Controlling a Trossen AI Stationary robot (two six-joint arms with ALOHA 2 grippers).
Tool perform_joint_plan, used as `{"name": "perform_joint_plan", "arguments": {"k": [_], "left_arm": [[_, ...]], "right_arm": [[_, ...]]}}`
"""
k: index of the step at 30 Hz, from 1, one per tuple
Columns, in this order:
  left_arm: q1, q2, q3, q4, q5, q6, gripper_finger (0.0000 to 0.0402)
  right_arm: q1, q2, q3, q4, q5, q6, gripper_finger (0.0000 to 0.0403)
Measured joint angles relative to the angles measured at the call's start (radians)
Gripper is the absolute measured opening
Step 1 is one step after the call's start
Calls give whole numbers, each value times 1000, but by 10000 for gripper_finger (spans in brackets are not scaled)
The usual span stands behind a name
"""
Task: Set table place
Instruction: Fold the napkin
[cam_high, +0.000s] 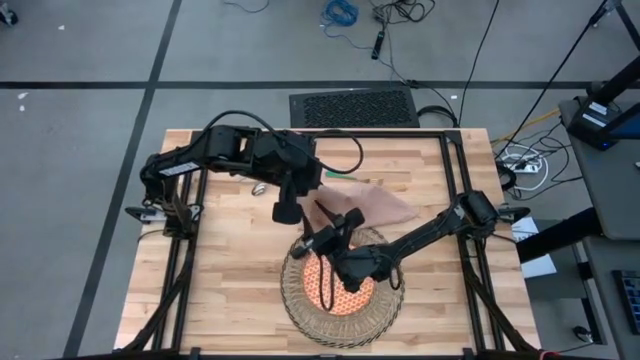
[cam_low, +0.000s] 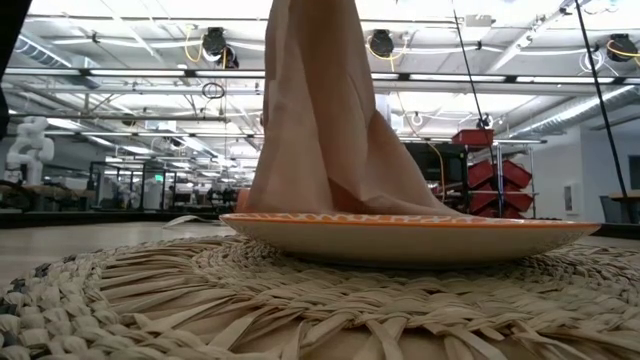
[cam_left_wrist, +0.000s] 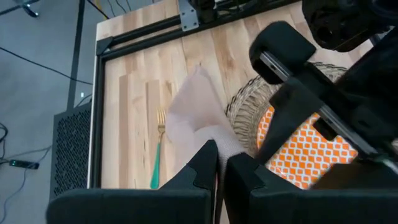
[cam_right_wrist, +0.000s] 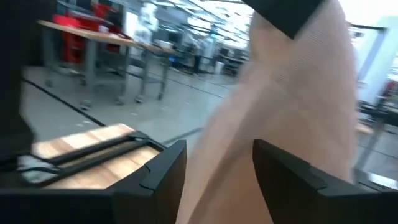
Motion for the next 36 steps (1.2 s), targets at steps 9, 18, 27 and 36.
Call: {"name": "perform_joint_plan", "arguments": {"k": [9, 18, 27, 36], "left_arm": [[-14, -1, 0, -7, 1, 12, 0], [-15, -40, 0, -7, -11, 5, 0], [-28, -85, 0, 1, -15, -40, 0], [-49, -98, 0, -2, -16, -47, 0]], "right_arm": [[0, 0, 0, -238, 129, 168, 86], [38, 1, 0, -681, 137, 629, 28], [23, 0, -1, -969, 56, 968, 47], [14, 6, -21, -1230, 2, 1323, 47]]}}
